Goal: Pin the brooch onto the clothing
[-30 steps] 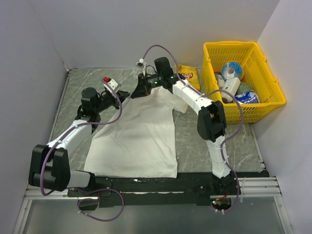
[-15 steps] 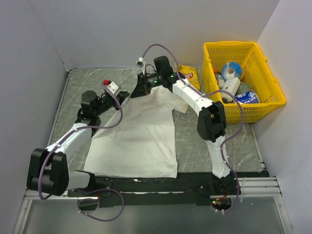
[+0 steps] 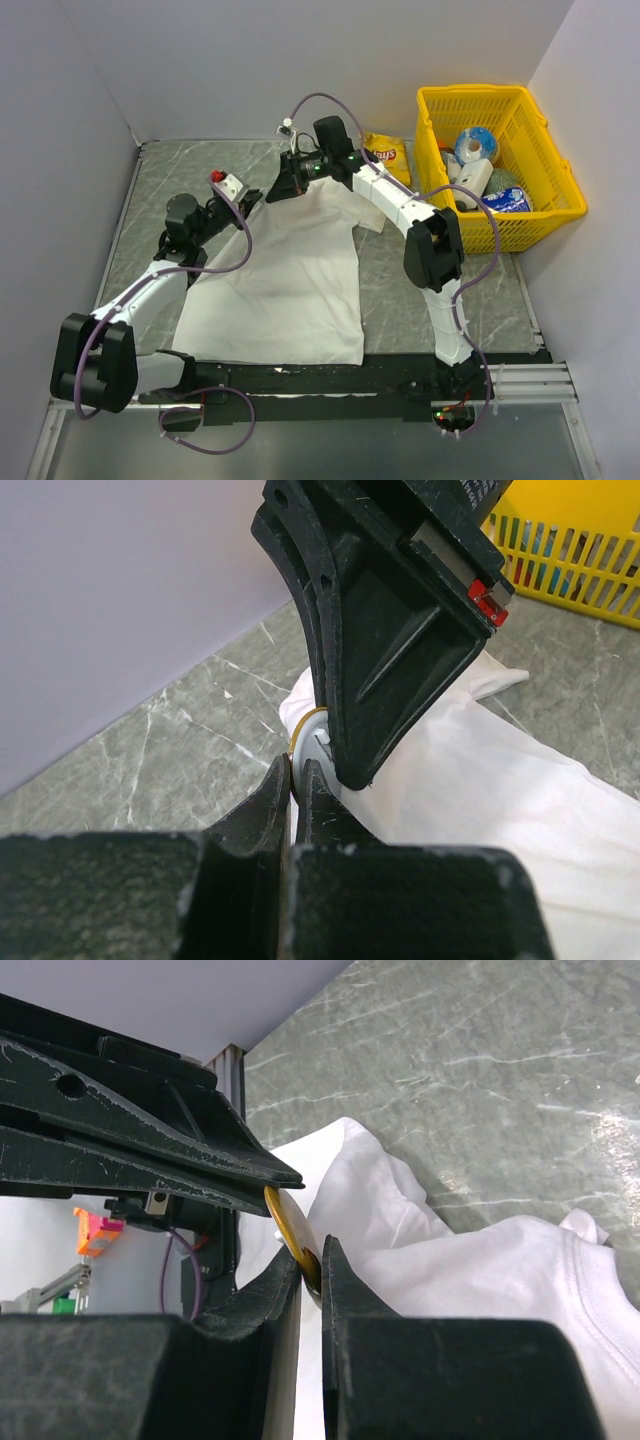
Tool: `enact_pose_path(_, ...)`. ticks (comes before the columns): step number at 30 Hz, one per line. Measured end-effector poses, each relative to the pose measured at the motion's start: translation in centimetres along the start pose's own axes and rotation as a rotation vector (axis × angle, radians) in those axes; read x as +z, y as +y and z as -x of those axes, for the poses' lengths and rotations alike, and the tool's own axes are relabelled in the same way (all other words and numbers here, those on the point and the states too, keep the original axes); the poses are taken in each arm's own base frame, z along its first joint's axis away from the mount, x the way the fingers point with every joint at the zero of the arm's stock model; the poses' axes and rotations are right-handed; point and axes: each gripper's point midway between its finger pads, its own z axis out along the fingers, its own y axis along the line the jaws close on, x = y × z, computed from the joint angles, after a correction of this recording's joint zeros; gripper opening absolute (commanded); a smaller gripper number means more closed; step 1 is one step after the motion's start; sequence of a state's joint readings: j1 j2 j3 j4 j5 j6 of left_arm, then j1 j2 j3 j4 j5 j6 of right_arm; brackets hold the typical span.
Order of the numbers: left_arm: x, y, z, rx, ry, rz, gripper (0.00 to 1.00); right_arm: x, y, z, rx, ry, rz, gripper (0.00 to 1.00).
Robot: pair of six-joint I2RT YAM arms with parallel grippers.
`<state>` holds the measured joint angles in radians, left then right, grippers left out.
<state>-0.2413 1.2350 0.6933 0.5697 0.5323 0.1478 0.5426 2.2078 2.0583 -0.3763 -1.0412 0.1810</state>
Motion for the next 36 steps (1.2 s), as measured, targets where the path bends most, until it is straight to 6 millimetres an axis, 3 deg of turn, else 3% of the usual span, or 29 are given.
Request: enact_pose_path(36,-1.5,-0.1,0.7,0.042,-0.056,0.09,0.01,0.2,1.0,-0.2,0.072,-0.044,0.046,0.0)
